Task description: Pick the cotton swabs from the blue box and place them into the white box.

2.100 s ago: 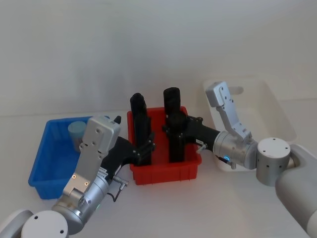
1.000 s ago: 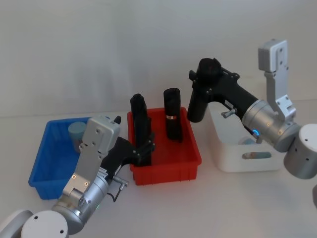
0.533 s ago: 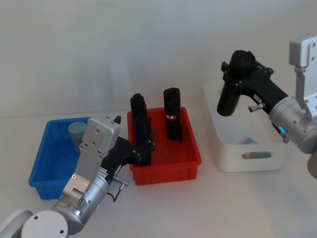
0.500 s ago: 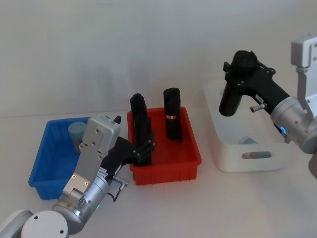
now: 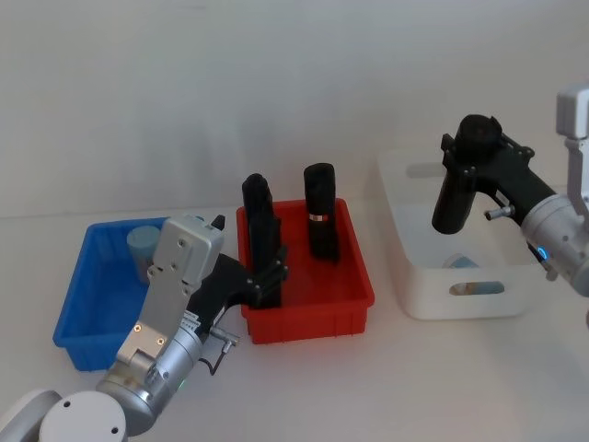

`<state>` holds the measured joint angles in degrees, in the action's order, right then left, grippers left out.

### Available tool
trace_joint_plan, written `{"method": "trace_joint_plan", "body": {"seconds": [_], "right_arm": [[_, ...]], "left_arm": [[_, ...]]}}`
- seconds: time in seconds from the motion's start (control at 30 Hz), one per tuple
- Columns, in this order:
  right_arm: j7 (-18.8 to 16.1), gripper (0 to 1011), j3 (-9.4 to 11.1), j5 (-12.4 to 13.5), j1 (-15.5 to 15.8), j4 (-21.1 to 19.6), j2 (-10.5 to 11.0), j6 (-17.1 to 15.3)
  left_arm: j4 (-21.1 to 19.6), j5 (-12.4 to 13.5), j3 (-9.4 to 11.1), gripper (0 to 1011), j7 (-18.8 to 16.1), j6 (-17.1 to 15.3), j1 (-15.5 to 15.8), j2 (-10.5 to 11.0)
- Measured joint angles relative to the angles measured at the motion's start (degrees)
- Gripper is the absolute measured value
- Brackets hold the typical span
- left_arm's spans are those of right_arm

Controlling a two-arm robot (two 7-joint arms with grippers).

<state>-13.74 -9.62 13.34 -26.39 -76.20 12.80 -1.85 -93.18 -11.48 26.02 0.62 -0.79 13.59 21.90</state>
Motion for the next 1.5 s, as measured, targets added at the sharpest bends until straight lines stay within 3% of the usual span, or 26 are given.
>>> {"method": "trace_joint_plan", "body": {"seconds": [0.23, 0.47, 0.8, 1.5], "right_arm": [[-1.1, 466, -0.3, 0.3, -1.2, 3.6, -0.5, 0.3], [-2.4, 667, -0.7, 0.4, -2.4, 6.6, -1.1, 1.0], [-3.0, 984, -1.0, 0.5, -2.8, 7.7, -1.3, 1.5], [-3.4, 1002, -1.1, 0.6, -2.9, 8.3, -1.4, 1.9]], "left_arm": [[0.0, 0.0, 0.0, 1004, 0.0, 0.0, 0.0, 0.0], [0.0, 0.0, 0.0, 1004, 0.0, 0.0, 0.0, 0.0], [0.0, 0.0, 0.0, 1004, 0.0, 0.0, 0.0, 0.0], [0.0, 0.0, 0.0, 1004, 0.0, 0.0, 0.0, 0.0]]}}
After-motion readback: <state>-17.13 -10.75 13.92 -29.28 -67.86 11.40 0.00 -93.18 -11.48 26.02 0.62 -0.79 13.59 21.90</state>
